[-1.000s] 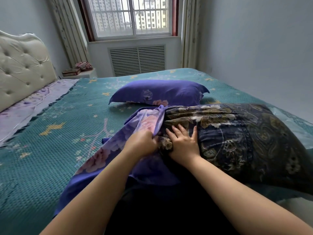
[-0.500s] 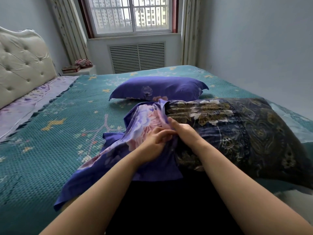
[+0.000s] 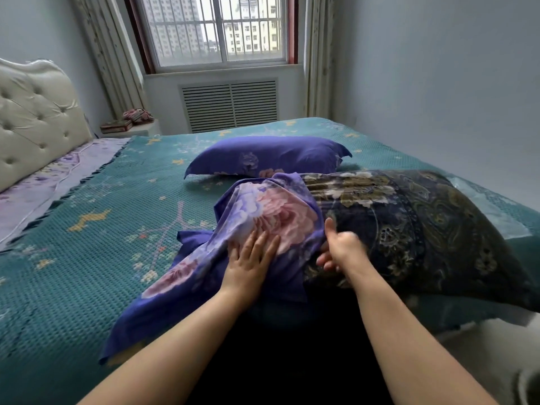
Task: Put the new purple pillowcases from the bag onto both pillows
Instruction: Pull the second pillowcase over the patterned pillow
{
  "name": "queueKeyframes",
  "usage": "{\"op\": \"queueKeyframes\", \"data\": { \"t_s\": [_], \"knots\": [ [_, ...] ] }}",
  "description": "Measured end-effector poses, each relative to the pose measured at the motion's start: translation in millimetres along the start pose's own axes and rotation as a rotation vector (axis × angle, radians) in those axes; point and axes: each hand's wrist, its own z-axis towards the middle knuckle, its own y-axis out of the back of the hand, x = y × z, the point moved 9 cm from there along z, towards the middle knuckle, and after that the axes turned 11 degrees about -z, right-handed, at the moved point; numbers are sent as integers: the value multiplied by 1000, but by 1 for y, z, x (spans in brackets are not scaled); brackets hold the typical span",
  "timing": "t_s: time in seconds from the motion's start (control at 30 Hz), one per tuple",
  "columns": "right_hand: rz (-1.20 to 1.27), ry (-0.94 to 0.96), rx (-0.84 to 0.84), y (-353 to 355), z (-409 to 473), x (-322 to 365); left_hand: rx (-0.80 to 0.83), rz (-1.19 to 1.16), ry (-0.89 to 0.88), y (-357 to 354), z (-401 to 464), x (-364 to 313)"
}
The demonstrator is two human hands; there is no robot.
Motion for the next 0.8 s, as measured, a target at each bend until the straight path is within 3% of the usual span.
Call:
{"op": "queueKeyframes", "data": {
  "t_s": [0.07, 0.13, 0.17, 0.27, 0.33, 0.47, 0.57, 0.7, 0.8],
  "knots": [
    [8, -139, 310, -33, -28, -25, -111, -55, -22, 18, 9, 1],
    [69, -256, 449, -56, -45, -52, -219, -121, -41, 41, 21, 2],
    [215, -306, 458, -62, -45, -60, -252, -151, -29, 52, 26, 2],
    [1029, -402, 450, -78, -29, -47, -291, -239, 50, 76, 42, 5],
    [1250, -408, 341, -75, -18, -37, -342, -339, 128, 86, 49, 8],
    [1240, -189, -46, -31, 8, -8, -524, -502, 254, 99, 45, 18],
    [1015, -24, -296, 16, 6, 29, -604, -645, 385, 104, 40, 35],
    [611, 278, -353, 56, 2, 117, -596, -996, 553, 98, 51, 55],
    [284, 560, -348, 68, 2, 205, -482, -1291, 661, 91, 67, 64]
  ]
}}
